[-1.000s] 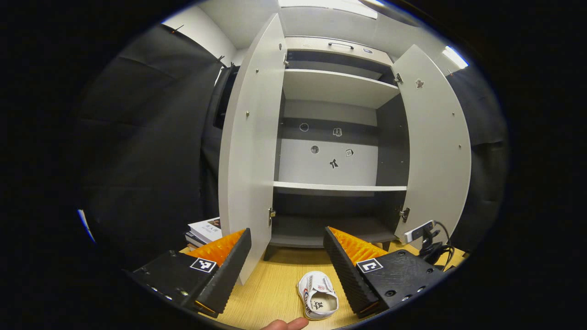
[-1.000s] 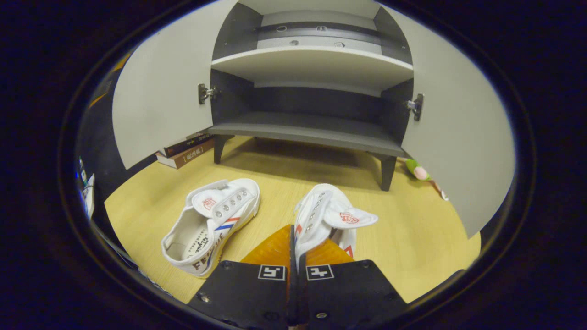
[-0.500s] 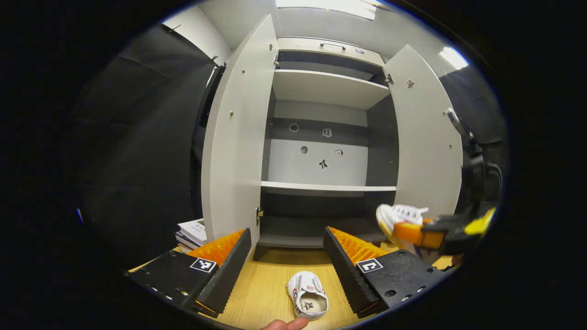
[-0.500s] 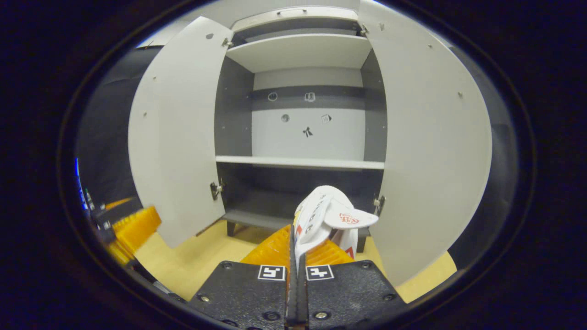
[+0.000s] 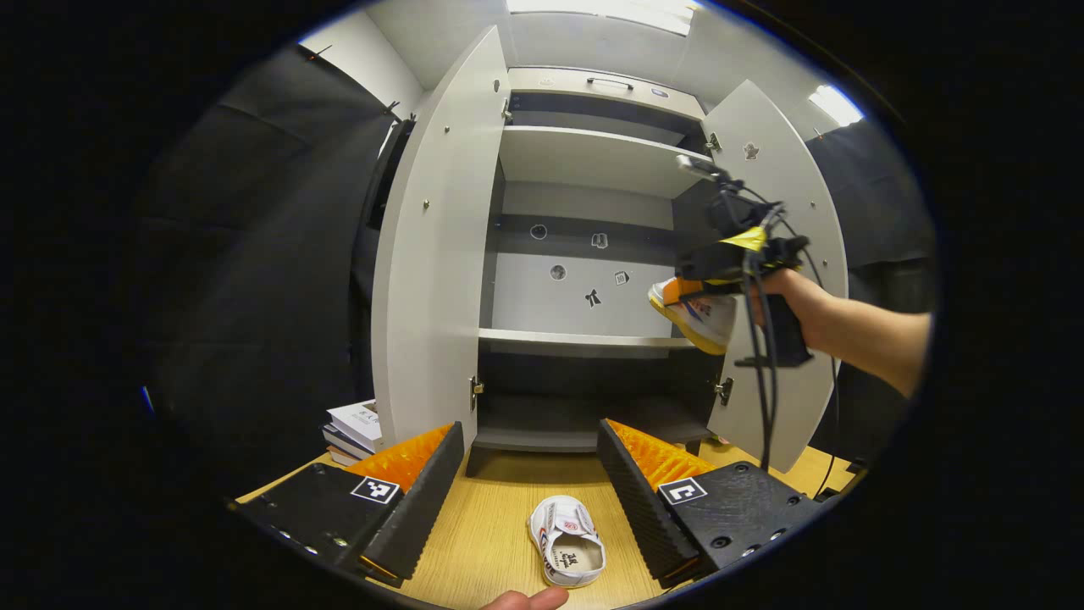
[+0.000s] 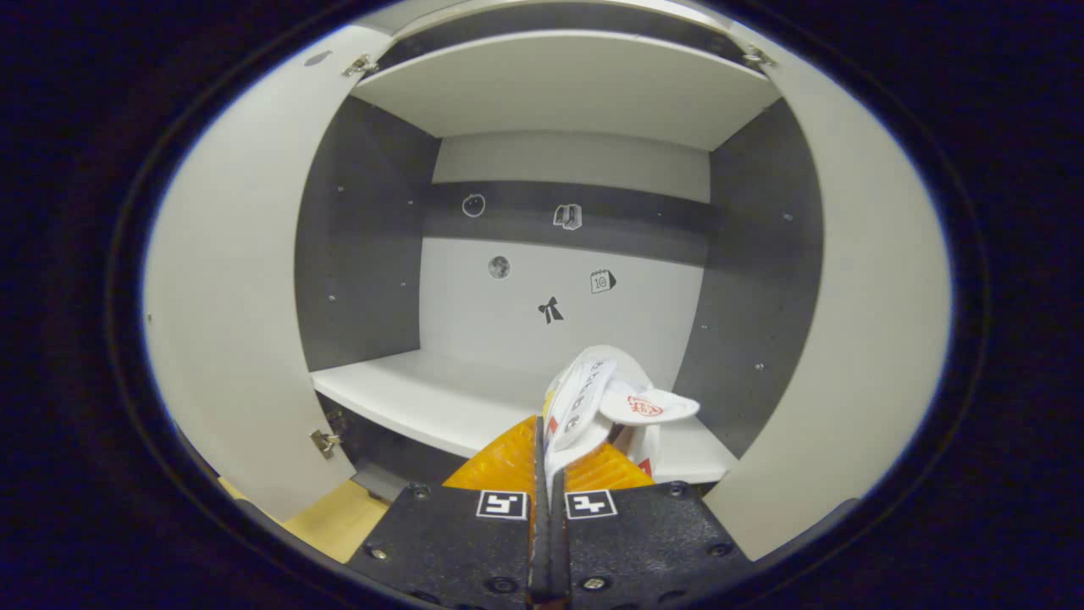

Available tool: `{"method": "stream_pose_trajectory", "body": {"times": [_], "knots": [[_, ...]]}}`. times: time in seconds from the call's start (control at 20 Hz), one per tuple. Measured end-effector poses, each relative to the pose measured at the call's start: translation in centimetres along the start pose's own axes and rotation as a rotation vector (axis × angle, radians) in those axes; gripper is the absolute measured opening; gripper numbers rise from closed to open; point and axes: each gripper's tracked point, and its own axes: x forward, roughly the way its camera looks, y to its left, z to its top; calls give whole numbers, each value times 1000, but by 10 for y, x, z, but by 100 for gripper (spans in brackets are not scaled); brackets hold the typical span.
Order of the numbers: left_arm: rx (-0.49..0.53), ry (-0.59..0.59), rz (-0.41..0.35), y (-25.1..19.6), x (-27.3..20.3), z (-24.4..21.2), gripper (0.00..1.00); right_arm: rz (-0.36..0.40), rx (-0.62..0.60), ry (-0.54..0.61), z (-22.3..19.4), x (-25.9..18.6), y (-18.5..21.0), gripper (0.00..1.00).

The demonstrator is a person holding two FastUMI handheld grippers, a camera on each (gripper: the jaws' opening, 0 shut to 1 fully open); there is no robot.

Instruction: Grab one shoe with the right hand and put it into the shoe cabinet, grab the other shoe with the left hand and put it into the shoe cabinet; then close the right door with the right hand and the left door with the left hand.

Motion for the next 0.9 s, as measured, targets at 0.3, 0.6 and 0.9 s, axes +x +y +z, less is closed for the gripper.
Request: {"method": "stream_pose_trajectory", "body": {"times": [0.3, 0.6, 0.9], "knots": [[-14, 23, 32, 14, 1, -7, 100, -35, -3, 255, -8, 87, -12, 4], [-11, 24, 66, 29, 4, -7, 95, -60, -71, 370, -16, 103, -9, 19], [-3, 20, 49, 24, 8, -6, 95, -66, -57, 290, 11, 78, -5, 48]]}}
